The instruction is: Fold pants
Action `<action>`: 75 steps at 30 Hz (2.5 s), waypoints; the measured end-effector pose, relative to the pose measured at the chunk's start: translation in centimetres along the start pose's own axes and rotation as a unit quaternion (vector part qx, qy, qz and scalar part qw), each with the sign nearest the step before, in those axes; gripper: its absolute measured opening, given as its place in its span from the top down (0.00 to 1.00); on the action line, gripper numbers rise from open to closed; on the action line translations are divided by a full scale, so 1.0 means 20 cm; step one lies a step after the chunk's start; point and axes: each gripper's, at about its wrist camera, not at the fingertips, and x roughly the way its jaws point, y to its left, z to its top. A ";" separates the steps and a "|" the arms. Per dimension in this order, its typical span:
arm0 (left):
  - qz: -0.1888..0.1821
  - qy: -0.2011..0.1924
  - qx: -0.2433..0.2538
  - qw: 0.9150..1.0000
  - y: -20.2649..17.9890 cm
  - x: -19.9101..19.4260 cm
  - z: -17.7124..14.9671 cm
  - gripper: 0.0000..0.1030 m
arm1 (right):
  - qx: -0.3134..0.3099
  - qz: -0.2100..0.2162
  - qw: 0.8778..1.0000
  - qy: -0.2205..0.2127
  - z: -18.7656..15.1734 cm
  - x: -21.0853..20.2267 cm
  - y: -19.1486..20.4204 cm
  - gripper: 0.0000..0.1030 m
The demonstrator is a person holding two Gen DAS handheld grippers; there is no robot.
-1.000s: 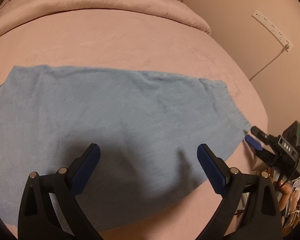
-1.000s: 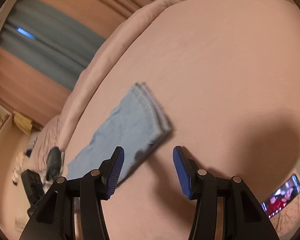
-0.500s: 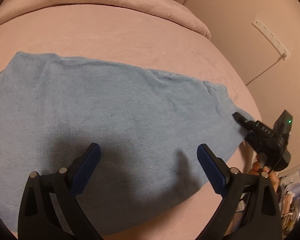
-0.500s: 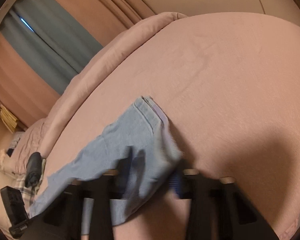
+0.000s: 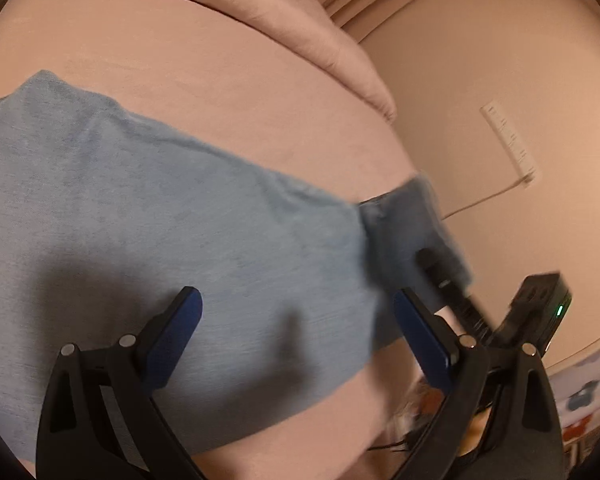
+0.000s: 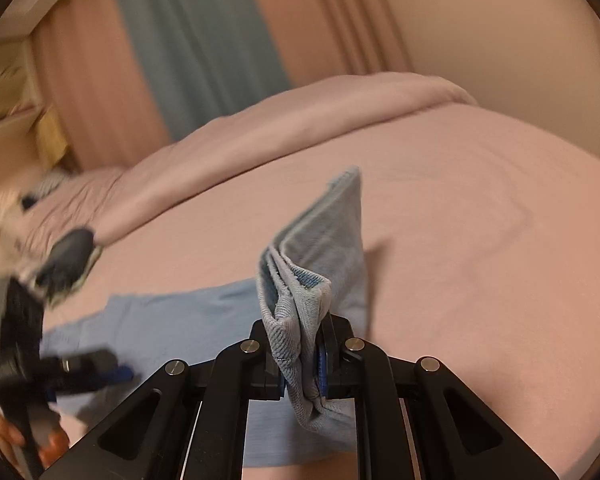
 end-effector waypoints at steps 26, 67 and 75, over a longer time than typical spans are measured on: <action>0.029 -0.054 -0.063 0.996 0.29 -0.28 0.11 0.82 | -0.207 0.159 0.962 0.083 -0.32 0.18 0.85 0.87; 0.168 -0.091 -0.063 0.980 0.59 -0.53 0.12 0.66 | -0.165 0.217 0.945 0.183 -0.41 0.40 1.05 0.50; 0.150 -0.100 0.013 0.983 0.40 -0.59 0.09 0.59 | -0.086 0.229 0.961 0.132 -0.21 0.21 0.75 0.48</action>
